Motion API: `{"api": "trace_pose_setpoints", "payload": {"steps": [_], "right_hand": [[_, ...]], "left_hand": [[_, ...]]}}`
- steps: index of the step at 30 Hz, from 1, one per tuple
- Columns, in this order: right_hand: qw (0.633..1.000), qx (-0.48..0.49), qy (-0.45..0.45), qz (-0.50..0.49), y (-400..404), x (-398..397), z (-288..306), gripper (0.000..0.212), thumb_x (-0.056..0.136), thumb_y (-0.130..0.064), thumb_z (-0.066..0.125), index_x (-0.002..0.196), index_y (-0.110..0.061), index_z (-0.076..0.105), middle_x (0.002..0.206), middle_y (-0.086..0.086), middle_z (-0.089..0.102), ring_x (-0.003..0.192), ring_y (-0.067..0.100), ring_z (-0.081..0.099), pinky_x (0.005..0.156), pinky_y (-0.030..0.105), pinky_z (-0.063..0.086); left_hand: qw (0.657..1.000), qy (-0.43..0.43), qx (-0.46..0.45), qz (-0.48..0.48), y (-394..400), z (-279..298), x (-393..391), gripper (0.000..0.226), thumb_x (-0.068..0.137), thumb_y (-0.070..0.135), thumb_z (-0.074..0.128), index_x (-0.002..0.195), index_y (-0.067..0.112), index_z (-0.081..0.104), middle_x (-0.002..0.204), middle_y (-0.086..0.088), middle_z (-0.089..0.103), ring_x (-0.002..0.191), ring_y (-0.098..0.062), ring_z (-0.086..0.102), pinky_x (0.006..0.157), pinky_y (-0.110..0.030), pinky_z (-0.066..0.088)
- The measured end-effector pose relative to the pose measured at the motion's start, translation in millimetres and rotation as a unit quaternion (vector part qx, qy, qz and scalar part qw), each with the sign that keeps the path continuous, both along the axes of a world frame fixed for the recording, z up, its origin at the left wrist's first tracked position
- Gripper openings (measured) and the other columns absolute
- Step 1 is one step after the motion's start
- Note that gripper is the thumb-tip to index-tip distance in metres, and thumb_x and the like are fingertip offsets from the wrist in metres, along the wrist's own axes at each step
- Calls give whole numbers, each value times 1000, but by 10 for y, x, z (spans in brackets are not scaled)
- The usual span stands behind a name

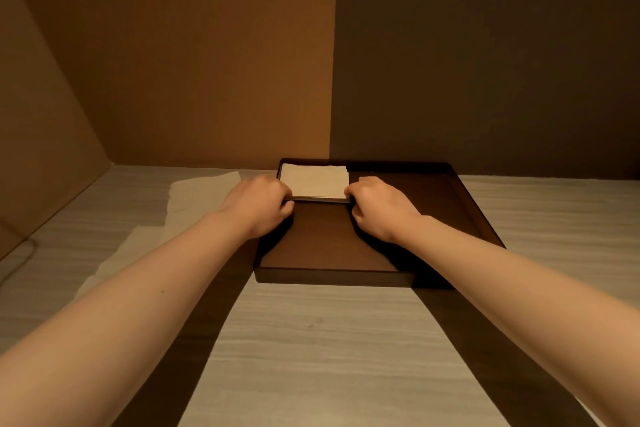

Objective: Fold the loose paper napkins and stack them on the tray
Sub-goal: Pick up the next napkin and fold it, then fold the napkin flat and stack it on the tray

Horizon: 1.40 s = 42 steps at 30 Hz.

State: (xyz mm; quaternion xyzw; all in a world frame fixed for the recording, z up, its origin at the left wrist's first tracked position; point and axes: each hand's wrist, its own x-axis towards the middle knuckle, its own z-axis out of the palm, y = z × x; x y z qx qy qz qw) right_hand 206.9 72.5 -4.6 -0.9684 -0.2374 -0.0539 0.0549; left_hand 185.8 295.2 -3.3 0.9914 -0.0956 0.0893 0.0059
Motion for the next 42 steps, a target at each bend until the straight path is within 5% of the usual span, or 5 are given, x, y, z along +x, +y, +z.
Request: {"api": "trace_pose_setpoints", "payload": {"steps": [12, 19, 27, 34, 42], "right_hand": [[989, 28, -30, 145, 721, -568, 375, 25, 97, -25, 47, 112, -11, 62, 107, 8, 63, 104, 24, 54, 86, 43, 52], [972, -70, -34, 223, 1291, -733, 190, 29, 98, -23, 49, 118, -6, 61, 116, 13, 61, 106, 29, 52, 89, 41, 48], [978, -126, 3, 163, 1634, -675, 184, 20, 95, -1, 48, 110, -6, 60, 98, 13, 59, 89, 32, 57, 65, 37, 45], [992, -54, -36, 111, 1621, -597, 134, 16, 94, -3, 49, 83, -15, 50, 67, 2, 40, 61, 22, 42, 55, 33, 35], [986, 138, -46, 78, 1388, -555, 374, 17, 95, -11, 52, 96, -15, 69, 88, 4, 67, 81, 24, 61, 69, 42, 55]], "left_hand": [[997, 31, -48, 50, 699, 95, -878, 43, 96, 40, 46, 135, 23, 48, 135, 0, 54, 118, -18, 52, 94, -35, 47], [993, 76, -60, 65, 992, -36, -1054, 40, 93, 44, 50, 127, 23, 53, 120, 1, 63, 102, -17, 59, 89, -38, 50], [997, 22, -66, 46, 1057, -110, -974, 31, 90, 41, 55, 115, 24, 62, 107, 4, 66, 94, -16, 60, 82, -37, 51], [996, -18, -64, 56, 988, -98, -927, 20, 91, 34, 56, 105, 25, 66, 89, 6, 65, 80, -14, 58, 75, -36, 52], [979, -62, -151, 122, 944, 216, -929, 27, 94, 14, 52, 115, 22, 68, 91, -6, 70, 82, -25, 62, 71, -43, 54]]}}
